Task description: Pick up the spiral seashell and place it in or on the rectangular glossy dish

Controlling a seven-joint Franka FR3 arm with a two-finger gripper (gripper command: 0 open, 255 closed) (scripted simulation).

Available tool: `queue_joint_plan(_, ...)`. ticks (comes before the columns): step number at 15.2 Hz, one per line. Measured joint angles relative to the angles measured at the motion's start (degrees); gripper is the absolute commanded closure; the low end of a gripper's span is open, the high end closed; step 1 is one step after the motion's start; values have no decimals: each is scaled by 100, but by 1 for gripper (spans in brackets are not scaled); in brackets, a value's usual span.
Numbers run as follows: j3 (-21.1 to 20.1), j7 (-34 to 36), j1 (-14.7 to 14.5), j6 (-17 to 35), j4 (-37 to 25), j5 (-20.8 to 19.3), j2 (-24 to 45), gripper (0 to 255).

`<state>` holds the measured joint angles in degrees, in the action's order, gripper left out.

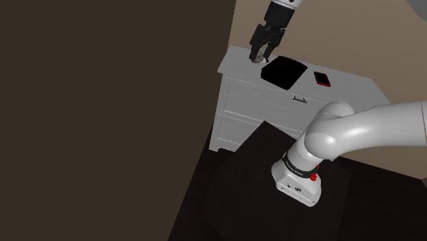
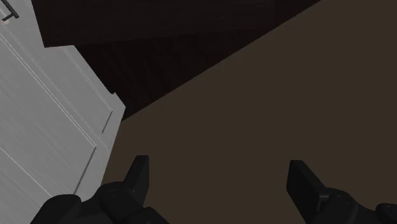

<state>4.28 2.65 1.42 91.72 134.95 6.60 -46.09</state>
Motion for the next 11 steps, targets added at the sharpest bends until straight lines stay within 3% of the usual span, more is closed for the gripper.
queue_joint_plan(3,179,-268,17,67,38,-115,35,0)
queue_joint_plan(11,1337,-2019,65,568,89,-777,475,0)
